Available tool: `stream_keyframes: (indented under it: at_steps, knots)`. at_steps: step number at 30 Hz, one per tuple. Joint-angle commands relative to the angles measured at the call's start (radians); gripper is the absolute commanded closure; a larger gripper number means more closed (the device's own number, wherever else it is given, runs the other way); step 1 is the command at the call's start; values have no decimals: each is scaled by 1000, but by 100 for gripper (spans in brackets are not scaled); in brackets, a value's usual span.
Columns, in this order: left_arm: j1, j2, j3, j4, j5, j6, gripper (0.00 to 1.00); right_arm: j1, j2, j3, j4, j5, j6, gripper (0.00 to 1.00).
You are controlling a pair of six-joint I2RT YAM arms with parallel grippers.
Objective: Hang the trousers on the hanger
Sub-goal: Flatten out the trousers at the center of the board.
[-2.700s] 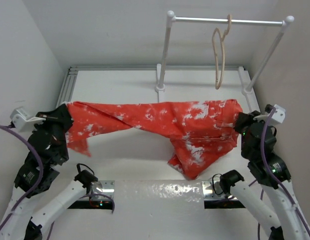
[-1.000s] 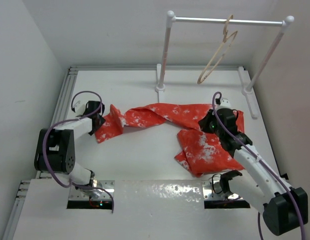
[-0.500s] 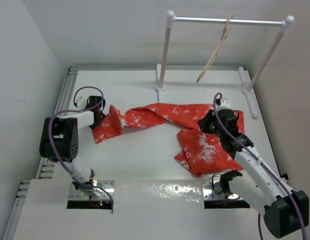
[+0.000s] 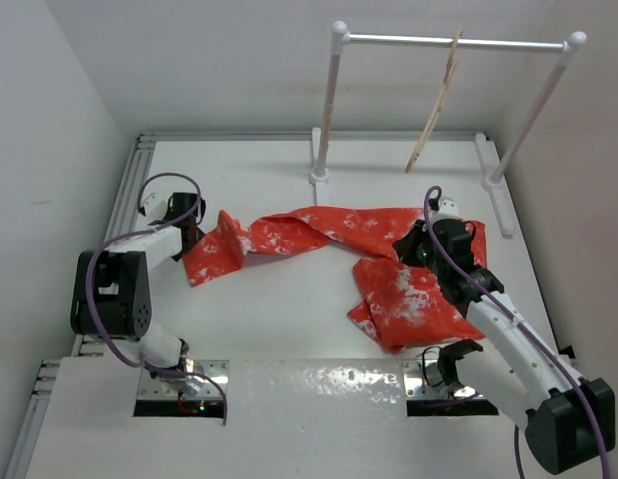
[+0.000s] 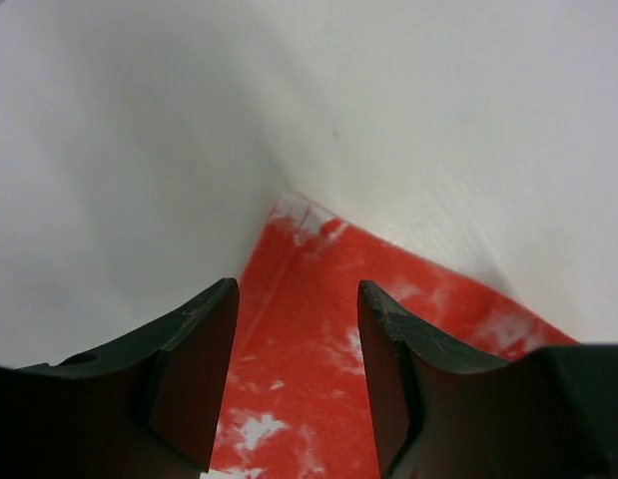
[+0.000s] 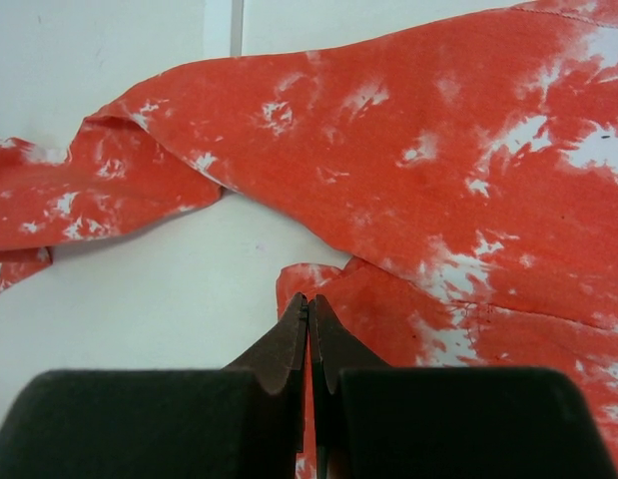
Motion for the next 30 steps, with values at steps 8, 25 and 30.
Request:
stream_keyframes:
  at_steps: [8,25,30]
  knots:
    - [109,158,40,-2,94,16,53,5,-13,-1,41,1,-1,100]
    - [109,360,305,12,206,72,100,6,-6,-6,52,-5,-1,100]
    - [118,440,471,-70,139,127,100,6,-2,-6,49,7,-6,100]
